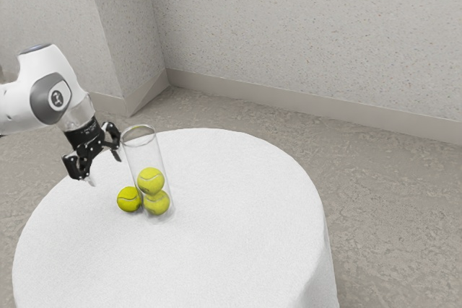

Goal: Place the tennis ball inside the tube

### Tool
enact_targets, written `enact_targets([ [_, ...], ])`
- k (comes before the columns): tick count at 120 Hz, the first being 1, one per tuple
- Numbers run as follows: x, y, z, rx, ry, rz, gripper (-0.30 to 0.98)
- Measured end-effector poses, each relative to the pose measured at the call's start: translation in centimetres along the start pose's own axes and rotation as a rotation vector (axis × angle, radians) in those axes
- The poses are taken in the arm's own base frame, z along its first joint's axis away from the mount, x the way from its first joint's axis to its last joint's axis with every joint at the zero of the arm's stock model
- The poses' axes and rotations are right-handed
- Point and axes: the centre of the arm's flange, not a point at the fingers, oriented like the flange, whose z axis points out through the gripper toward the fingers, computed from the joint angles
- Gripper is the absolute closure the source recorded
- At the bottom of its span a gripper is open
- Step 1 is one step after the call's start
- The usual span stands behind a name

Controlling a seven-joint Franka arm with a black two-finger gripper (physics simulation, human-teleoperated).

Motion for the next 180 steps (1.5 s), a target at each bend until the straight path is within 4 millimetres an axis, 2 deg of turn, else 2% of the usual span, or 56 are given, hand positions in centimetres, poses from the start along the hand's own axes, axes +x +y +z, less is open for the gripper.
enact_targets([
  [16, 0.5, 0.0, 2.2, -0.02, -0.002, -0.073, 0.0],
  [37, 2.0, 0.7, 6.4, -0.018, -0.018, -0.174, 0.0],
  [66, 2.9, 2.7, 8.4, -0.035, -0.014, -0.23, 0.0],
  [106, 3.4, 3.4, 12.7, 0.0, -0.018, -0.278, 0.0],
  [140, 3.0, 3.6, 13.7, 0.006, -0.02, -0.289, 0.16],
  [166, 3.1, 3.6, 13.8, 0.005, -0.019, -0.298, 0.28],
  [180, 2.6, 3.3, 11.8, -0.022, -0.016, -0.295, 0.36],
])
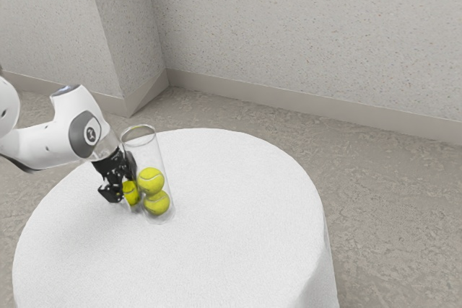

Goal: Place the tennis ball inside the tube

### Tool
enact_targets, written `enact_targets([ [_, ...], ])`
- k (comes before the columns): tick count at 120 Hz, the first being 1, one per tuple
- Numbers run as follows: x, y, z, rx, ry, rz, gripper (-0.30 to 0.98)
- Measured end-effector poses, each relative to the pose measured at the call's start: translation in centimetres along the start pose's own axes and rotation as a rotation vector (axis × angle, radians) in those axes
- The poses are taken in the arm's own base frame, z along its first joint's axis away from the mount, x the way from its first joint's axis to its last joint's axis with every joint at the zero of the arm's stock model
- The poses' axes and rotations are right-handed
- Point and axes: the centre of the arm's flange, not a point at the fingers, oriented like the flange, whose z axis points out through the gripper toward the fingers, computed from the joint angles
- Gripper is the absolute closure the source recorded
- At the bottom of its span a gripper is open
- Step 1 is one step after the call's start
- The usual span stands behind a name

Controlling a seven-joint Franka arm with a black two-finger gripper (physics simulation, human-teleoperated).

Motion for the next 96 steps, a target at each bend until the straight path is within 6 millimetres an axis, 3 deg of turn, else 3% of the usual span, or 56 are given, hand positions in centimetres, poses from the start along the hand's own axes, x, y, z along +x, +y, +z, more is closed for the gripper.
enact_targets([
  [8, -0.2, -0.7, -1.8, -0.022, 0.002, 0.001, 0.42],
  [16, -0.3, -1.3, -4.8, -0.062, 0.006, 0.0, 0.48],
  [32, -0.5, -2.7, -13.4, -0.177, 0.017, -0.001, 0.57],
  [45, -2.7, -4.3, -19.3, -0.239, 0.019, 0.039, 0.59],
  [57, -4.9, -5.8, -22.9, -0.263, 0.021, 0.084, 0.6],
  [72, -8.3, -6.8, -25.1, -0.259, 0.023, 0.15, 0.59],
  [96, -11.5, -4.8, -25.0, -0.213, 0.01, 0.214, 0.58],
])
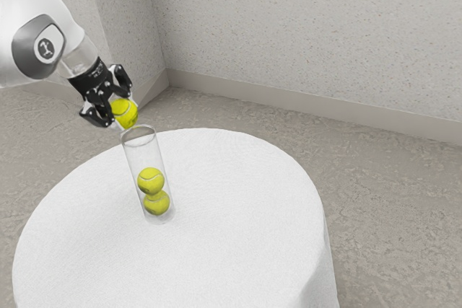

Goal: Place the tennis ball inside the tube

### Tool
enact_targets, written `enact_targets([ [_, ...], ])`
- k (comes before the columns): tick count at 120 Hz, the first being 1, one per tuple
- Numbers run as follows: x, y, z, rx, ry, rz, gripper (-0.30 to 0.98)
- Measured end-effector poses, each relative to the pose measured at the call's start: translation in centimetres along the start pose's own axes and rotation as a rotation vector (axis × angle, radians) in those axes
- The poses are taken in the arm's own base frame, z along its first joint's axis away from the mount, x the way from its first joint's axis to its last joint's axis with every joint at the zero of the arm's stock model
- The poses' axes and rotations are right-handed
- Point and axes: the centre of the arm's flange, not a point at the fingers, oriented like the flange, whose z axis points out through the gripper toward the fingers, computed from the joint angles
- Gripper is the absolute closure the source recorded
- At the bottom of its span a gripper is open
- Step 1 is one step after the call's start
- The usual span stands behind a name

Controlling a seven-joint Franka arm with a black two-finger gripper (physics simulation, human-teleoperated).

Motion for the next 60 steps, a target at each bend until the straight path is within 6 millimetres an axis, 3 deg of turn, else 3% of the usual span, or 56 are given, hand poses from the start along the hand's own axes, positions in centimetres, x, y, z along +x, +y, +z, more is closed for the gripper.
enact_targets([
  [13, -0.4, 1.0, 1.0, 0.025, -0.012, 0.012, 0.58],
  [50, -1.2, 1.1, 2.5, 0.059, -0.021, 0.03, 0.59],
  [60, -1.4, 1.2, 2.4, 0.055, -0.021, 0.033, 0.45],
])
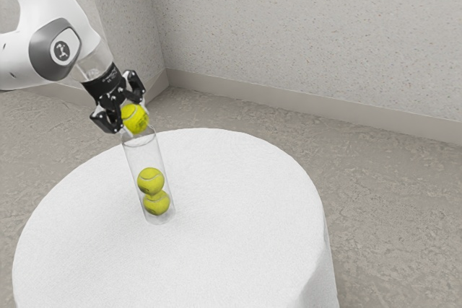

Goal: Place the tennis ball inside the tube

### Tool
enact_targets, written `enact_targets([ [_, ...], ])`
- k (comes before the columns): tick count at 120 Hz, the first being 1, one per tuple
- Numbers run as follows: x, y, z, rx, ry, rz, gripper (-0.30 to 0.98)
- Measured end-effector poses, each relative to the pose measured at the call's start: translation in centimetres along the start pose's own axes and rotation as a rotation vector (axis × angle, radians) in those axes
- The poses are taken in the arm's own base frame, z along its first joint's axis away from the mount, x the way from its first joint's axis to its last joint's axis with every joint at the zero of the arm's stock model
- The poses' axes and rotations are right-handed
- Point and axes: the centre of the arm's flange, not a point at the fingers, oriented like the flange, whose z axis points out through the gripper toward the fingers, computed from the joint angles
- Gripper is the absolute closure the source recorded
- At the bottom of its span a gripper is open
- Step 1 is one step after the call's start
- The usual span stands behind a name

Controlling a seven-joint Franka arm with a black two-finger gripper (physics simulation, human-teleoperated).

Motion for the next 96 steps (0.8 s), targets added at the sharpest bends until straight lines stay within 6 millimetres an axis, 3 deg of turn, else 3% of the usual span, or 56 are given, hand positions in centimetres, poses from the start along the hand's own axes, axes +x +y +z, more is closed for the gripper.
enact_targets([
  [16, 0.0, 0.0, -0.1, -0.007, 0.0, 0.002, 0.23],
  [52, -0.1, -0.1, -0.7, -0.012, 0.011, 0.018, 0.06],
  [76, -2.2, 1.5, -6.7, 0.041, 0.096, 0.265, 0.02],
  [89, -8.3, 4.0, -10.2, 0.045, 0.098, 0.59, 0.01],
  [96, -9.1, 4.9, -11.0, 0.064, 0.089, 0.722, 0.01],
])
